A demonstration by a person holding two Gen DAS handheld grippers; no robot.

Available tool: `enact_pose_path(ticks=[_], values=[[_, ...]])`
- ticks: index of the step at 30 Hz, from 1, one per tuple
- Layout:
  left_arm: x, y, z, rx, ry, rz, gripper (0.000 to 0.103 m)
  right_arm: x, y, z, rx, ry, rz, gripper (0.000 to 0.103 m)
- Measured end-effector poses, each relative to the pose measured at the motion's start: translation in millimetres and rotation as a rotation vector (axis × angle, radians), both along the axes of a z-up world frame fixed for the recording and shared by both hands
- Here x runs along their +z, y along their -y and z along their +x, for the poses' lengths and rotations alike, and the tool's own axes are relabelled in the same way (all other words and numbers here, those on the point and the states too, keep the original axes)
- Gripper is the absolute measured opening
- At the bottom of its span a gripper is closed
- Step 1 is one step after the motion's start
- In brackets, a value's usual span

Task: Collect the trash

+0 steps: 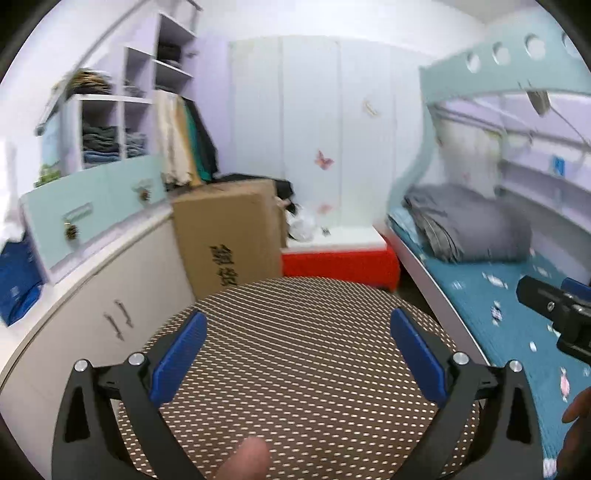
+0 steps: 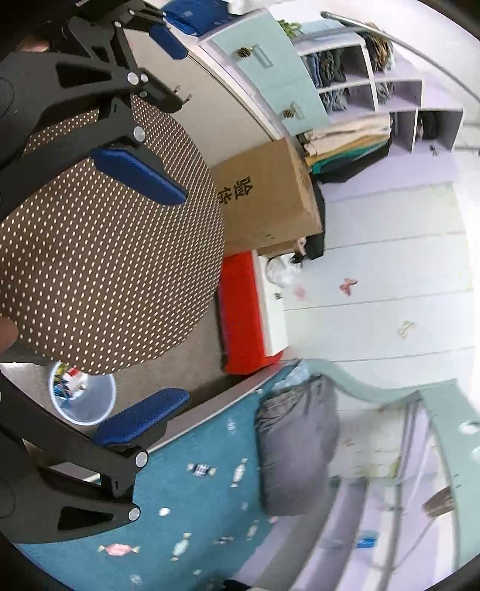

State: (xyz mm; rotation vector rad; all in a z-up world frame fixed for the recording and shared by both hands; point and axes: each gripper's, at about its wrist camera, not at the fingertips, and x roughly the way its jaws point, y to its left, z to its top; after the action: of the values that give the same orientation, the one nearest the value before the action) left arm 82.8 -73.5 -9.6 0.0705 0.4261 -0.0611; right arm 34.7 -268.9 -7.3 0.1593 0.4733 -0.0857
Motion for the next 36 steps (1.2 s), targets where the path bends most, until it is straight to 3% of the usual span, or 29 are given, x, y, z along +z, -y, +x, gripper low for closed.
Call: enact_pose_path(ticks=[5,12,36], values=[[16.5,-23.4,-24.6,0.027,0.070,-0.047,0.098,14.7,-20.9,-12.3,0.003,0.073,-0.043,0.097],[25.8,-27.0,-43.0,0.012,0.116,-0.054,0.098,21.1,-30.6,-21.6,-0.009,0.119,-0.077,0.097],[20.8,-27.5,-49.9,0.015,0.121,-0.076,0.098,22.7,-22.4,-30.2,-0.023,0.155,-0.085,0.097]])
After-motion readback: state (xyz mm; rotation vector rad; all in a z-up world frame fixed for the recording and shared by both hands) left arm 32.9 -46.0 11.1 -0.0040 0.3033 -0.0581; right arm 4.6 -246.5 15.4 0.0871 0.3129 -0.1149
